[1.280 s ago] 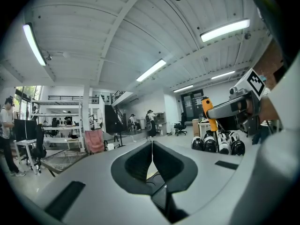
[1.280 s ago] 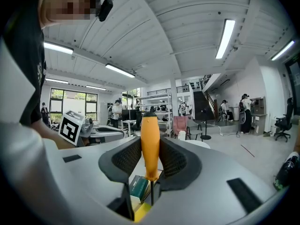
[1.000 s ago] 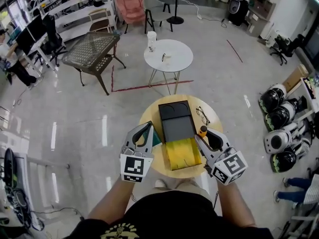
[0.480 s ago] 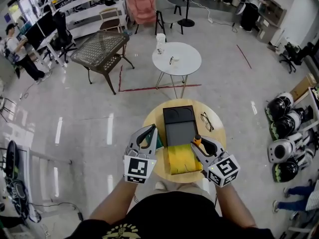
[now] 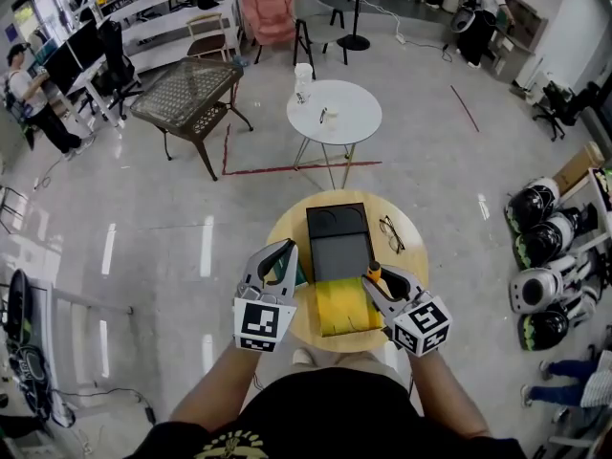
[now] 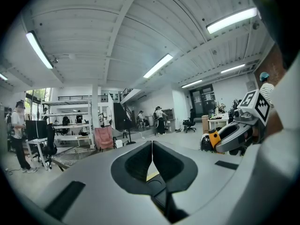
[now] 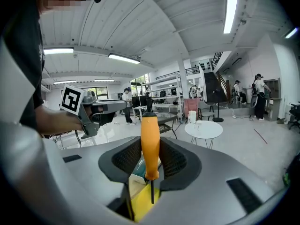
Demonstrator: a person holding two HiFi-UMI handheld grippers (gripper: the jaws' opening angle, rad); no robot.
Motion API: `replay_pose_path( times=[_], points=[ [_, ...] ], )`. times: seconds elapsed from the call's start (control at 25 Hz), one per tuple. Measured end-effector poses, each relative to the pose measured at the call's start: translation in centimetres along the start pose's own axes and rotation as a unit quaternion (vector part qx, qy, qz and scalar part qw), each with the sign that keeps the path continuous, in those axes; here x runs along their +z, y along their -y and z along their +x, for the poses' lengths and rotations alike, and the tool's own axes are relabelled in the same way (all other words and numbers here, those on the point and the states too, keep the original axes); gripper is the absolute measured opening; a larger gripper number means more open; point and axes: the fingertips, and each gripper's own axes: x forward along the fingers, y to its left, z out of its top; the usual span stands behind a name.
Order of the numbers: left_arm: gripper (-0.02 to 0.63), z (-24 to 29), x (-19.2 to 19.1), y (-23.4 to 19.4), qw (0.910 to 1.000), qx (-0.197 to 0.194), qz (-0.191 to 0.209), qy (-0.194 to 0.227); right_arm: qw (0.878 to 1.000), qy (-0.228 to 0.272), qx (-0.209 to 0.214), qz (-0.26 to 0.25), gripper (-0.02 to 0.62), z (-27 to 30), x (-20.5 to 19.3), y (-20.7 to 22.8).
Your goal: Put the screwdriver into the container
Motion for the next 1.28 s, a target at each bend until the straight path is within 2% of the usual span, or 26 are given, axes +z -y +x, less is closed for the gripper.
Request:
replay_pose_path(
  times=[0.72,1.28],
  points=[
    [0.020,-1.2,-1.0,-0.2,0.9998,0.010,-0.002,-0.014,0.999,-0.031,0.021,0.021,0.132,2.4,-4.1,0.3],
    [0.020,-2.2,-0.6,0.4,0.9996,0.025,-0.013,-0.006,0.997,-0.056,0.030,0.050,0.132,2.9,-7.3,0.5]
  ],
)
